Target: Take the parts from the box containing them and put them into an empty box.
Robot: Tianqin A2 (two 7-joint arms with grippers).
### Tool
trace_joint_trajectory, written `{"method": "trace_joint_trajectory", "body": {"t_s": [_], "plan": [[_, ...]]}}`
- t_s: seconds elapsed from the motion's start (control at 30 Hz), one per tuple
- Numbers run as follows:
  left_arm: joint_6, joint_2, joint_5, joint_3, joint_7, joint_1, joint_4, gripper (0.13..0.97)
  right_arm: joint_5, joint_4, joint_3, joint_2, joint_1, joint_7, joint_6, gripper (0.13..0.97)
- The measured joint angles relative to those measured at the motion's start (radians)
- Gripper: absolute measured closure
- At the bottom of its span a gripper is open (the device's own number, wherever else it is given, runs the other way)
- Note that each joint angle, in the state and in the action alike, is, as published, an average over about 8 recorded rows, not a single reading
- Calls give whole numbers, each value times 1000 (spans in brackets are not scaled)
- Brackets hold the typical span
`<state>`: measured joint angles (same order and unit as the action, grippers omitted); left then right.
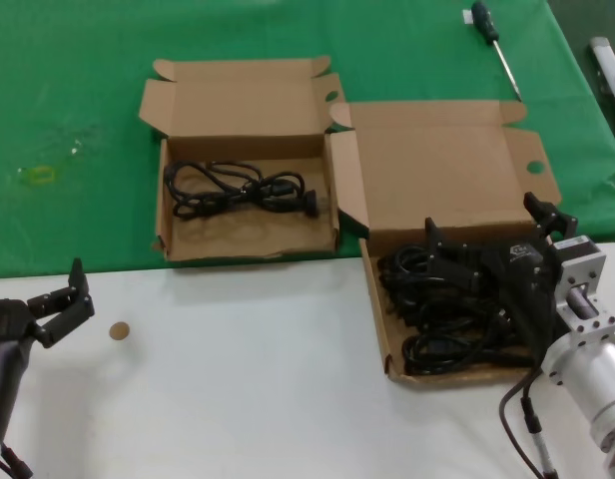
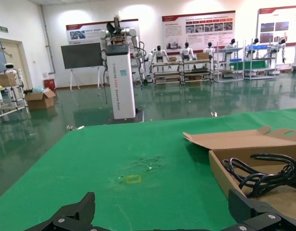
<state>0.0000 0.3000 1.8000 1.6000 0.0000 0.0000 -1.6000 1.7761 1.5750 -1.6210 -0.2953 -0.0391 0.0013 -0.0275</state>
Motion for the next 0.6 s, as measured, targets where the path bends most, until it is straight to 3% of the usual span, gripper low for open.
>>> {"method": "trace_joint_trajectory", "body": {"t_s": [0.6], "plan": [[0, 0, 0, 0, 0, 0, 0, 132, 0, 0, 0, 0, 0, 0, 0, 129]]}}
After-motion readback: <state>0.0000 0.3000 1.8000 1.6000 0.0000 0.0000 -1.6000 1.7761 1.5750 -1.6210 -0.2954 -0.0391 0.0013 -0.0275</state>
